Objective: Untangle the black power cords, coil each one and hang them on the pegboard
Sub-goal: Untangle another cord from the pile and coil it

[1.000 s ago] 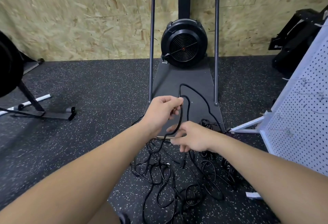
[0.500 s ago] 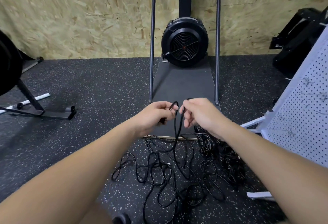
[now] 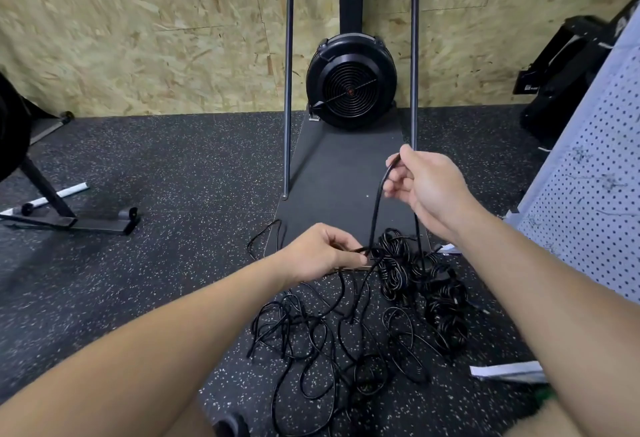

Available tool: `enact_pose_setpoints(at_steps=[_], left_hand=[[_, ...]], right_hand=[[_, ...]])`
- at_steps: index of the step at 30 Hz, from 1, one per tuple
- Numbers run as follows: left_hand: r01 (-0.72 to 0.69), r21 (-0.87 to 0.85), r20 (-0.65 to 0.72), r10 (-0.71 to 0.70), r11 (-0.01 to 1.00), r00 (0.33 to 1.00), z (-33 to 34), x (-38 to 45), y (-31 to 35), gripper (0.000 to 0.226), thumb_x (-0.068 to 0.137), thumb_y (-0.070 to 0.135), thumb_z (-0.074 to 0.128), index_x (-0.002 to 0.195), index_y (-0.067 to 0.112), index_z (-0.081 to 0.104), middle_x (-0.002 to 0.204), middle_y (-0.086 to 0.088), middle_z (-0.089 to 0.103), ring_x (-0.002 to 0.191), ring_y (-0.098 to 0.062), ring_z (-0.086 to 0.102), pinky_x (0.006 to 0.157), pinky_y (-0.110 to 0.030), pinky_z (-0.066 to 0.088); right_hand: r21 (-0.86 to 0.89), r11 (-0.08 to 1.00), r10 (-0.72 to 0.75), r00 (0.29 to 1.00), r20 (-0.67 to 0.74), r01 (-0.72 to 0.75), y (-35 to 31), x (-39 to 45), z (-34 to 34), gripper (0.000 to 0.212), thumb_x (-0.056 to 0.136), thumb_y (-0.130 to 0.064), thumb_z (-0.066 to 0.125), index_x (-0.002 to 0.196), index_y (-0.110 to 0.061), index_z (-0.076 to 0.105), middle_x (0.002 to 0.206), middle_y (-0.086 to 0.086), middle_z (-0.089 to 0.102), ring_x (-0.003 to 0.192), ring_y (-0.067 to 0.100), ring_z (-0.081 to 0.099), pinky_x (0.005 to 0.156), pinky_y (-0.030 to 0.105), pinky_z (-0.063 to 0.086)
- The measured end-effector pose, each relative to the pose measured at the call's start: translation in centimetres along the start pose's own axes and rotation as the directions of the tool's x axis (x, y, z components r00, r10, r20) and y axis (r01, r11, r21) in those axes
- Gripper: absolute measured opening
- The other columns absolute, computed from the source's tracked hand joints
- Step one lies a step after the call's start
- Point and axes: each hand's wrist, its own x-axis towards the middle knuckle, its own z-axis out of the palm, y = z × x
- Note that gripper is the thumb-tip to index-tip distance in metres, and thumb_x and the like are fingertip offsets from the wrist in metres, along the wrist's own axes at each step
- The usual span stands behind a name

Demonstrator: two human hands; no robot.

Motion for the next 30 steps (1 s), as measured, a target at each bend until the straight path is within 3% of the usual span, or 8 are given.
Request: enact_pose_setpoints(at_steps=[2,6,11,16,20,24,27,30], left_hand=[[-0.025,-0.029,-0.039,0.023,0.999,0.999,0.2,0.0,0.5,0.013,0.094,0.024,0.088,0.094,0.012,0.085,0.081,-0.005,0.072,0.071,-0.019,0.051,0.066,-0.031,0.038],[-0.061,-0.120,-0.195,0.036,0.991,0.980,-0.9,0.8,1.2,0.024,0.094,0.029,0.087,0.093,0.006,0.079,0.078,-0.008,0.059,0.076,-0.024,0.043,0.064,-0.034,0.034],[-0.119,-0.178,-0.249,0.073,0.977,0.966,-1.2,1.3,2.3,0.026,0.100,0.024,0.081,0.089,0.001,0.075,0.079,-0.006,0.057,0.071,-0.016,0.045,0.062,-0.026,0.039],[-0.161,-0.230,-0.248,0.102,0.960,0.963,-1.0,1.5,3.5,0.022,0.100,0.023,0.081,0.089,0.005,0.076,0.073,-0.005,0.054,0.065,-0.017,0.041,0.059,-0.026,0.036],[-0.173,-0.320,-0.269,0.086,0.931,0.959,-1.3,2.0,4.4,0.027,0.101,0.023,0.080,0.095,-0.003,0.074,0.069,-0.002,0.051,0.060,-0.015,0.039,0.057,-0.023,0.037],[-0.168,-0.349,-0.290,0.065,0.922,0.955,-1.4,2.5,4.1,0.032,0.101,0.024,0.080,0.102,-0.007,0.075,0.074,-0.002,0.056,0.064,-0.012,0.046,0.061,-0.022,0.039],[-0.171,-0.383,-0.276,0.064,0.908,0.959,-1.7,2.4,4.0,0.014,0.102,0.019,0.076,0.106,0.006,0.081,0.086,-0.002,0.066,0.069,-0.010,0.056,0.062,-0.020,0.041],[-0.128,-0.369,-0.270,0.025,0.921,0.962,-2.5,2.5,3.1,0.012,0.101,0.006,0.072,0.108,0.008,0.081,0.082,0.003,0.070,0.067,-0.008,0.059,0.058,-0.019,0.042]], right_hand=[[-0.057,0.998,0.034,0.999,0.022,-0.032,0.0,-0.1,-0.4,0.036,0.117,-0.028,0.049,0.116,0.003,0.068,0.082,0.017,0.069,0.080,0.033,0.078,0.082,0.043,0.066],[-0.486,0.870,0.104,0.994,0.011,-0.086,1.2,-0.6,-0.7,0.021,0.108,-0.015,0.056,0.115,-0.006,0.073,0.086,0.016,0.080,0.079,0.031,0.083,0.075,0.041,0.065],[-0.723,0.690,0.266,0.938,0.224,-0.023,3.4,-1.3,0.2,0.016,0.102,-0.005,0.062,0.108,-0.008,0.076,0.088,0.012,0.082,0.079,0.027,0.082,0.069,0.034,0.063],[-0.824,0.564,0.331,0.899,0.286,0.054,5.6,-1.4,1.8,0.034,0.099,-0.024,0.077,0.129,-0.012,0.069,0.083,0.004,0.083,0.080,0.022,0.082,0.083,0.042,0.065],[-0.839,0.542,0.394,0.863,0.315,0.059,7.7,-1.8,3.0,0.045,0.100,-0.045,0.076,0.138,-0.026,0.060,0.085,0.002,0.083,0.079,0.023,0.080,0.073,0.039,0.058],[-0.753,0.658,0.364,0.871,0.330,0.010,9.3,-2.0,4.1,0.012,0.111,-0.026,0.063,0.116,-0.016,0.067,0.091,0.007,0.081,0.077,0.025,0.080,0.073,0.038,0.063],[-0.797,0.600,0.321,0.892,0.317,0.067,9.2,-1.5,4.1,0.020,0.113,-0.019,0.054,0.103,-0.017,0.072,0.080,0.003,0.081,0.070,0.023,0.079,0.073,0.044,0.063],[-0.800,0.587,0.247,0.913,0.324,0.125,7.9,-1.3,3.8,0.025,0.110,-0.018,0.051,0.098,-0.019,0.073,0.077,-0.002,0.079,0.061,0.015,0.073,0.067,0.041,0.060]])
